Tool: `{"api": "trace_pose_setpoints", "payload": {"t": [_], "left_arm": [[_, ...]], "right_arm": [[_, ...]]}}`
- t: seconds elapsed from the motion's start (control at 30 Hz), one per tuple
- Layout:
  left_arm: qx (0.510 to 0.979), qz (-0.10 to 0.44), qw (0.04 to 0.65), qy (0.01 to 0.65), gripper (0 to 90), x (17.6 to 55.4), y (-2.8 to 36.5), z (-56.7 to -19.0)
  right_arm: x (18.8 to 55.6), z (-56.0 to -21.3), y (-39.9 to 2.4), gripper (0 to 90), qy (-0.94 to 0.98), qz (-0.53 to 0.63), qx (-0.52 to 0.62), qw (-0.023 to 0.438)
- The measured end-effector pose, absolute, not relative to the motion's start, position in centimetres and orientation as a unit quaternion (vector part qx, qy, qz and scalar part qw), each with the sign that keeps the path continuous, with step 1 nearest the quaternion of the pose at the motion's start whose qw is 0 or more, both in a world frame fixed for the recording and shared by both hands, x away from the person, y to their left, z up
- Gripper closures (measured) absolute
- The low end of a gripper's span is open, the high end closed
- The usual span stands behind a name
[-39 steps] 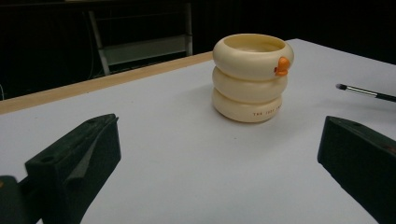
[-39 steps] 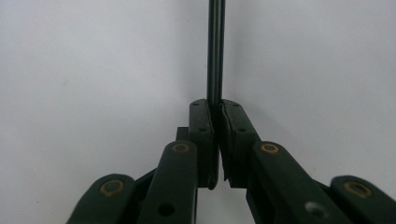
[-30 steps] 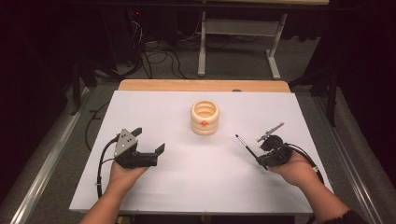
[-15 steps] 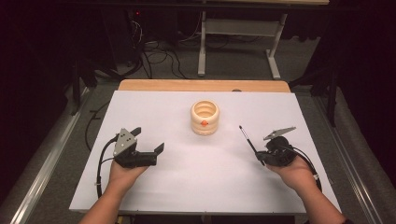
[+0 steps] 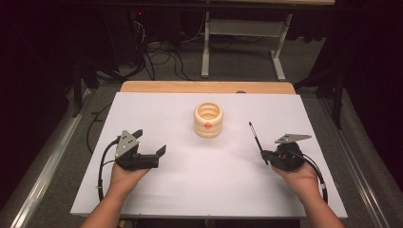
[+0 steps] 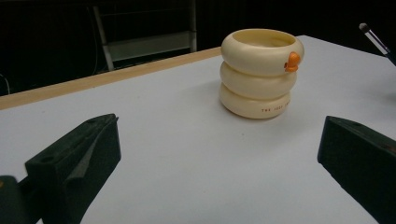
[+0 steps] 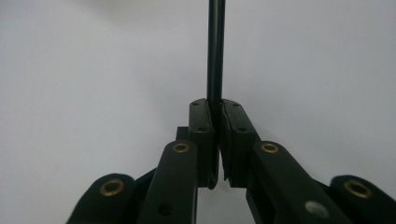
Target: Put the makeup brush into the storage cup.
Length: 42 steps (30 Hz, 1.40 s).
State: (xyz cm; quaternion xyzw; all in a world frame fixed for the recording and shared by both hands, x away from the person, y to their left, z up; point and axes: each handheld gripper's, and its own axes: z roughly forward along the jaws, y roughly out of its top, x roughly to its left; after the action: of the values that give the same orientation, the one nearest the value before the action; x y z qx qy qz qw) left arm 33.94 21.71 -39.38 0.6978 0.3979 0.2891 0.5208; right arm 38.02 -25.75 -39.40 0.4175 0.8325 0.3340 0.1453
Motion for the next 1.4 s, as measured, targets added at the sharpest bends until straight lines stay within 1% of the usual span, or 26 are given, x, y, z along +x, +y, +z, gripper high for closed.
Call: {"api": "trace_pose_setpoints", "payload": {"t": [0.13, 0.33, 0.57, 0.97, 1.4], "left_arm": [[0.694, 0.29, 0.522, 0.402, 0.1, 34.0, 21.8, -39.4], [0.695, 0.29, 0.518, 0.405, 0.1, 34.0, 21.9, -39.6], [0.697, 0.288, 0.512, 0.412, 0.1, 34.0, 21.9, -39.8], [0.694, 0.282, 0.51, 0.422, 0.1, 34.1, 21.9, -40.0], [0.697, 0.269, 0.512, 0.423, 0.1, 34.4, 21.6, -40.4]], "right_arm": [[37.7, -39.4, -25.8, 86.1, 0.824, 0.355, 0.417, 0.146], [37.2, -39.2, -25.9, 86.1, 0.811, 0.38, 0.413, 0.163], [36.7, -39.6, -25.9, 86.1, 0.793, 0.421, 0.407, 0.168], [36.4, -40.5, -25.5, 86.0, 0.788, 0.435, 0.4, 0.174], [35.5, -40.4, -25.7, 86.0, 0.773, 0.466, 0.377, 0.21]]}}
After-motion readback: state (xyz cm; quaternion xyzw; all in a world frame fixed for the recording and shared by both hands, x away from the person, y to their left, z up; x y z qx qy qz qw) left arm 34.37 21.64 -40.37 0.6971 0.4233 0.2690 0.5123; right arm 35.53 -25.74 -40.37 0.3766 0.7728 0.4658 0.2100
